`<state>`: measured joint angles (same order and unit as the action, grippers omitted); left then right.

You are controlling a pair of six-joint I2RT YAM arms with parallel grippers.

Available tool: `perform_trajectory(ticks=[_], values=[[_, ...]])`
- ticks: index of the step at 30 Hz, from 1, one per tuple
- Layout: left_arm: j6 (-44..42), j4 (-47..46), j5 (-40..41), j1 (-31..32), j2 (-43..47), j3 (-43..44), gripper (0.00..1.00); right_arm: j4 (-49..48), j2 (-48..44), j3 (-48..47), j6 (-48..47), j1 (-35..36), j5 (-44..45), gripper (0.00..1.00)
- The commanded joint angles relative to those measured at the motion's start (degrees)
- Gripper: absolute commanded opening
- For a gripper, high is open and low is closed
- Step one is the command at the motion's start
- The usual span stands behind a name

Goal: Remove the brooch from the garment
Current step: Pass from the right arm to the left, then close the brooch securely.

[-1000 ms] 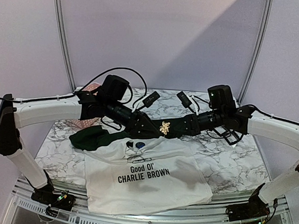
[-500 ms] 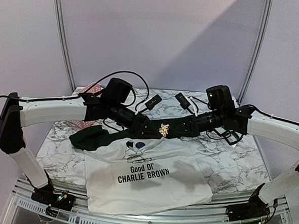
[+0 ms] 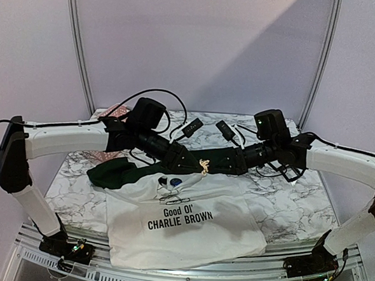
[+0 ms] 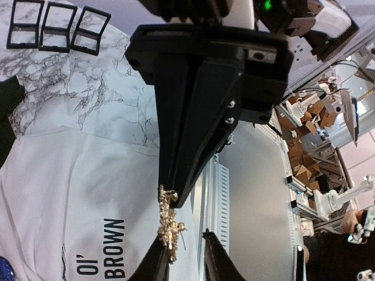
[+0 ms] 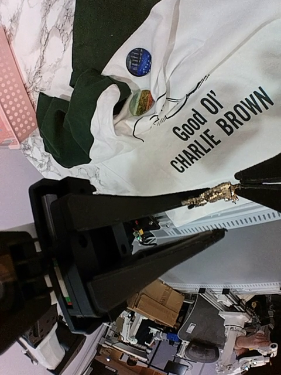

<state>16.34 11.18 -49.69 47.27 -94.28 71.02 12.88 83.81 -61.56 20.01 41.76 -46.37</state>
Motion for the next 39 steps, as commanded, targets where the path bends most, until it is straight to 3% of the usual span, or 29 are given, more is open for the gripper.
perform_trajectory(ticks=[1,8,15,20,27,32,39], values=[[0.0,-0.8,-0.7,0.7,-1.3,-0.2,0.20,0.7,0.4,-1.6,-0.9,0.5,0.1,0.00],[0.4,-0.7,-1.1,0.7,-2.0,0.1,0.00,1.1,0.3,-1.6,-1.1,0.6,0.1,0.00],[0.0,-0.4,-1.4,0.7,-2.1,0.1,0.00,1.2,-0.2,-1.5,-1.4,0.8,1.4,0.00],[-0.1,-0.4,-3.0,0.6,-1.4,0.3,0.00,-0.7,-2.5,-0.2,-1.3,0.9,4.6,0.29],[-0.1,-0.4,-8.4,0.4,-0.2,0.4,0.00,-3.5,-6.8,3.1,-4.0,6.8,22.2,0.59],[-0.1,-0.1,-9.6,-1.2,1.6,0.2,0.00,-6.4,-10.4,6.8,-5.4,10.4,30.6,0.69],[-0.1,0.3,-9.1,-3.9,3.4,0.2,0.00,-7.6,-14.1,9.8,-4.8,13.0,37.7,0.73]])
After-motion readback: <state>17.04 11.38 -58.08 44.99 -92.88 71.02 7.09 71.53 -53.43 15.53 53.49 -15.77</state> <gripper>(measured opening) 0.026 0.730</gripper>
